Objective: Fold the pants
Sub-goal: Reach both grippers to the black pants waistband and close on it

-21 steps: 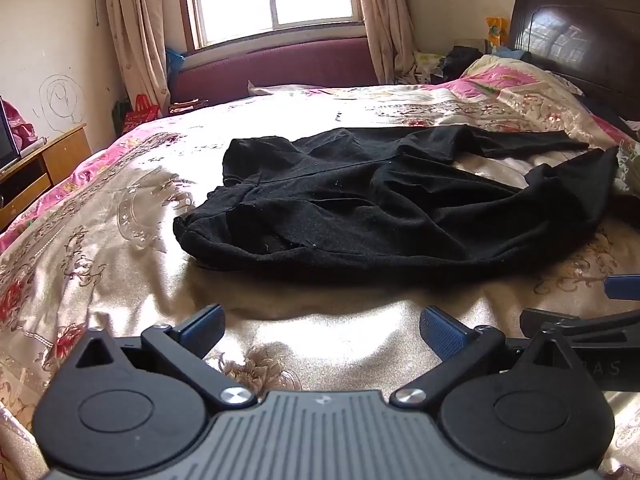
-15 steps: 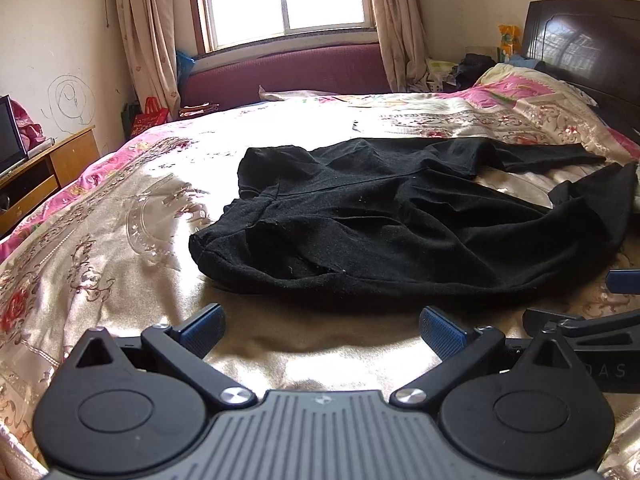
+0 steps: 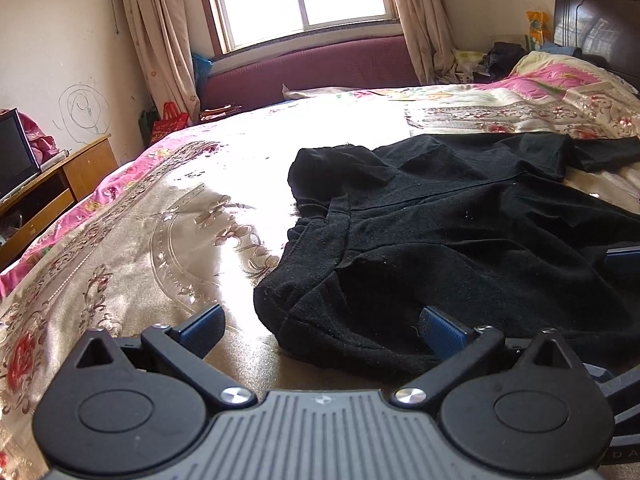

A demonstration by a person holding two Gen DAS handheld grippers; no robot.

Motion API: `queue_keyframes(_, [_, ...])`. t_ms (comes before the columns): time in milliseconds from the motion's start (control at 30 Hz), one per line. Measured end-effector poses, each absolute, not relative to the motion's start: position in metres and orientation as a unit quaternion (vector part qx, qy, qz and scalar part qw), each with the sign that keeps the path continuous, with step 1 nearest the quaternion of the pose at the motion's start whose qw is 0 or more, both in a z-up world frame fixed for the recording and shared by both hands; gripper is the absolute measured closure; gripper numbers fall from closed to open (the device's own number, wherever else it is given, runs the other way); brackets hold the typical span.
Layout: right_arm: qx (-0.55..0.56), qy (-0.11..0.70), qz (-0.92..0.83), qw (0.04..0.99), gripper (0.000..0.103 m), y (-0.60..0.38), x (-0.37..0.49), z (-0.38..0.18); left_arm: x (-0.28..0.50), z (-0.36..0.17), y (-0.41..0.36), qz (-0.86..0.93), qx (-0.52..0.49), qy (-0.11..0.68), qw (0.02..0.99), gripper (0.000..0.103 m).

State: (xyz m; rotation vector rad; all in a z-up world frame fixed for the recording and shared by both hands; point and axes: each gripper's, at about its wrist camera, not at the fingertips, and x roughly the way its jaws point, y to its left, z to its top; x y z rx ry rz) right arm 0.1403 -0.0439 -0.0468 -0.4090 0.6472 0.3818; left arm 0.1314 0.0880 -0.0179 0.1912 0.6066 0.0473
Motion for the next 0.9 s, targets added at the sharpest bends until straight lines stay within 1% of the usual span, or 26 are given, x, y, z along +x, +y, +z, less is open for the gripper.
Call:
queue_keyframes(67, [-0.191,0.316,0.199,0.908,0.023,-0.042,0.147,-0.048,0.139,-0.024,0.087,0.008,0.105,0.304,0.947,0.000])
queue_keyframes(133, [-0.184,0.326,0.214,0.902,0.029,-0.043,0.152,-0.052,0.148,-0.031,0.086,-0.006,0.114,0.317,0.942,0.000])
queue_keyframes(233, [-0.189,0.328,0.222,0.899,0.031,-0.043,0.150,-0.050,0.150,-0.034,0.088,-0.015,0.121,0.318,0.940,0.000])
queue_keyframes(300, [-0.193,0.328,0.231,0.895,0.031,-0.042,0.149,-0.049,0.148,-0.031,0.092,-0.028,0.124,0.314,0.941,0.006])
queue_keyframes(333, [-0.195,0.328,0.232,0.895,0.031,-0.041,0.148,-0.049,0.148,-0.031,0.092,-0.030,0.126,0.314,0.941,0.013])
queue_keyframes(367, [-0.199,0.326,0.233,0.894,0.030,-0.039,0.149,-0.049,0.148,-0.029,0.093,-0.031,0.129,0.313,0.940,0.018])
queue_keyframes(433, [-0.208,0.319,0.238,0.894,0.029,-0.036,0.148,-0.049,0.149,-0.027,0.095,-0.035,0.136,0.312,0.940,0.023])
queue_keyframes(600, [-0.231,0.307,0.235,0.893,0.029,-0.019,0.154,-0.056,0.161,-0.034,0.098,-0.043,0.136,0.320,0.937,0.022])
queue_keyframes(633, [-0.226,0.307,0.237,0.894,0.030,-0.018,0.156,-0.057,0.163,-0.035,0.098,-0.046,0.134,0.317,0.938,0.020])
queue_keyframes(700, [-0.213,0.317,0.243,0.892,0.034,-0.019,0.160,-0.056,0.163,-0.035,0.099,-0.052,0.124,0.316,0.939,0.018])
queue_keyframes(733, [-0.202,0.324,0.254,0.889,0.044,-0.021,0.159,-0.054,0.163,-0.035,0.101,-0.055,0.120,0.318,0.939,0.020])
queue_keyframes(767, [-0.195,0.329,0.263,0.886,0.057,-0.023,0.158,-0.053,0.162,-0.034,0.103,-0.059,0.116,0.318,0.939,0.026])
queue_keyframes(800, [-0.194,0.333,0.266,0.883,0.061,-0.023,0.157,-0.052,0.161,-0.033,0.105,-0.059,0.109,0.319,0.940,0.030])
queue_keyframes(833, [-0.200,0.332,0.265,0.883,0.061,-0.022,0.156,-0.053,0.161,-0.032,0.108,-0.059,0.102,0.318,0.941,0.039])
queue_keyframes(867, [-0.207,0.330,0.265,0.882,0.059,-0.019,0.155,-0.052,0.161,-0.030,0.111,-0.059,0.096,0.318,0.941,0.047])
queue_keyframes(900, [-0.214,0.327,0.263,0.882,0.055,-0.017,0.155,-0.052,0.161,-0.028,0.116,-0.060,0.086,0.318,0.942,0.050])
